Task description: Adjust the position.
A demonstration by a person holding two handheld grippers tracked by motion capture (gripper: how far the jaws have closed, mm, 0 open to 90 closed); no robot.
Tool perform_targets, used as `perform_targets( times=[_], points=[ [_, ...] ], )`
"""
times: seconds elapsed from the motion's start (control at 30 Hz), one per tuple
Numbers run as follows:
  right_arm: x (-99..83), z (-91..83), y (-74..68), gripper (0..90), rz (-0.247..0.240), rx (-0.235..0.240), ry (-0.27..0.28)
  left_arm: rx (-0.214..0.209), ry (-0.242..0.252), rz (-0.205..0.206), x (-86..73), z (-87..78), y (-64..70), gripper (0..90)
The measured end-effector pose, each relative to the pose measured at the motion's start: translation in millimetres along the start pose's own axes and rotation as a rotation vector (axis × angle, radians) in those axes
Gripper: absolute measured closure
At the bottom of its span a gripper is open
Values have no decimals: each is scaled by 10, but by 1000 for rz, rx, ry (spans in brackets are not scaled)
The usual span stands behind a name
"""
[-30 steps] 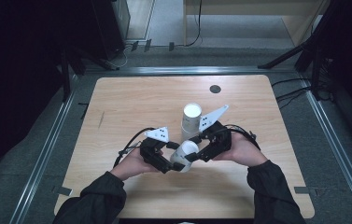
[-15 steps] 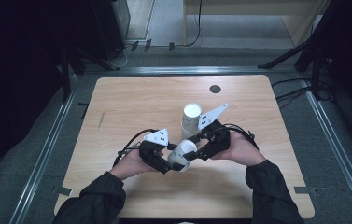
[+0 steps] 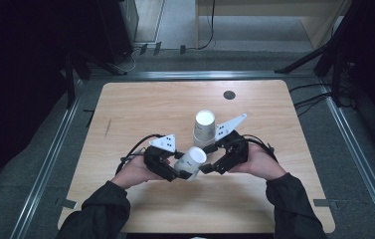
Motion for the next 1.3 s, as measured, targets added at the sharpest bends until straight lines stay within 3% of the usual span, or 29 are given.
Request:
perform_targets(
  times=[0.03,0.23,0.3,0.33,0.4,0.5,0.57,0.6,0.73,0.9,1.3],
  points=[
    [-50,-28,17,264,1,-36,13,2,-20,7,10,-31,-10,322],
    [-139,-81,17,295,3,-95,74,-4,-115,40,94,-151,-69,311],
    [-144,-82,9,295,11,-94,78,14,-164,64,133,-188,-93,308],
    [-155,-72,2,294,46,-89,87,10,-185,72,157,-204,-109,308],
    [-160,-68,0,307,59,-85,85,1,-219,87,204,-225,-124,309],
    [-192,-13,-6,321,41,-107,70,-4,-261,118,269,-235,-112,310],
    [-196,-2,-7,328,28,-115,71,-8,-273,130,265,-219,-92,310],
    [-203,8,-11,374,27,-110,73,-7,-277,138,250,-205,-90,310],
    [-213,44,-7,344,42,-86,58,-2,-299,120,187,-153,-122,310],
    [-246,144,-32,275,2,-76,56,-34,-313,120,115,-88,-79,311],
    [-158,280,-137,272,-53,-19,68,-71,-356,136,105,106,26,310]
  ],
)
Point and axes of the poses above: each handheld gripper's, and its own axes: z roughly forward along the jaws, x roughly out of its top, y roughly to its right, the point moved 5 cm from there along z, roughly forward along the jaws, and after that the axes turned 2 degrees about -x, right-handed, at the moved point
